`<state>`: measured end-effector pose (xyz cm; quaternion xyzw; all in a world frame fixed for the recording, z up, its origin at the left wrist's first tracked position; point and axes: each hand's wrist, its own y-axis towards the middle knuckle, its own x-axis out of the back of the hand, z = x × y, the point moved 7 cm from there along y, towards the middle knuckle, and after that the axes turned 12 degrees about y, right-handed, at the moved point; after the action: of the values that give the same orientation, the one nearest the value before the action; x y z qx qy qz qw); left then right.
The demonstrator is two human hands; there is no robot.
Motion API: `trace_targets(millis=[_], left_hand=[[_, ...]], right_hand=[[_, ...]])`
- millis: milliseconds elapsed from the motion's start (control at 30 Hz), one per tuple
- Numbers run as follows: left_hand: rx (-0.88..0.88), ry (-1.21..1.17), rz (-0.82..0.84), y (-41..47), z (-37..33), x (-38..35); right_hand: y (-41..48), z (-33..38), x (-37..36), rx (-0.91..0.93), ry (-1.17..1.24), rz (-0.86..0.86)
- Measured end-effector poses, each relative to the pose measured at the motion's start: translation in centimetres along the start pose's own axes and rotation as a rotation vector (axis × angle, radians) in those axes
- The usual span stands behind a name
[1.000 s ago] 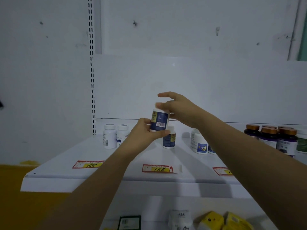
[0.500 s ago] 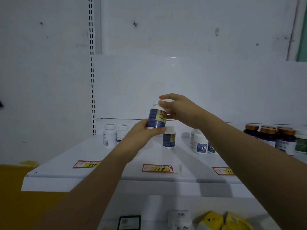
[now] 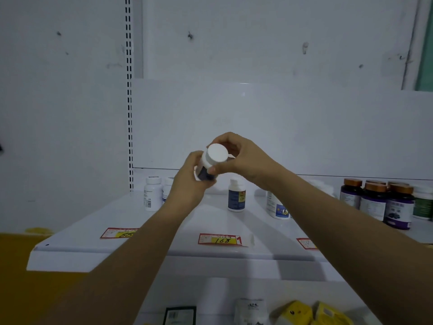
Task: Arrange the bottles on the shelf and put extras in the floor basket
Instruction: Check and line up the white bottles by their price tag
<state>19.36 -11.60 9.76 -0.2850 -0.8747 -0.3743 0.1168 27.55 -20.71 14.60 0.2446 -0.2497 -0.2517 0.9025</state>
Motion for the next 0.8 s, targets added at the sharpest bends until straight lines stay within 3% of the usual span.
trace_targets(millis=[167,333,533,700,800], left_hand=[[-0.088,0.059,-0.087,0.7,-0.9,0.5],[-0.056,-0.006,0.013,0.7,-1.2,-0.1],[0.111,-0.082,0.171,0.8,-1.7,-0.9],[0.308,-0.057,0.251,1.4,-1.2,-2.1],[0.306,-0.008,0.295,1.4,-1.0,-2.6]], right_hand=[[-0.7,0.6,-1.5,0.14,-0.202,0.009],[-0.4,1.4,-0.4,0.145,-0.135,-0.036],[1.7,0.0,2.5,-0.191,-0.105,-0.291],[0.6,-2.0,2.4,-0.63,-0.102,-0.199],[0.3,-2.7,2.6,-0.68,-0.084,-0.2]])
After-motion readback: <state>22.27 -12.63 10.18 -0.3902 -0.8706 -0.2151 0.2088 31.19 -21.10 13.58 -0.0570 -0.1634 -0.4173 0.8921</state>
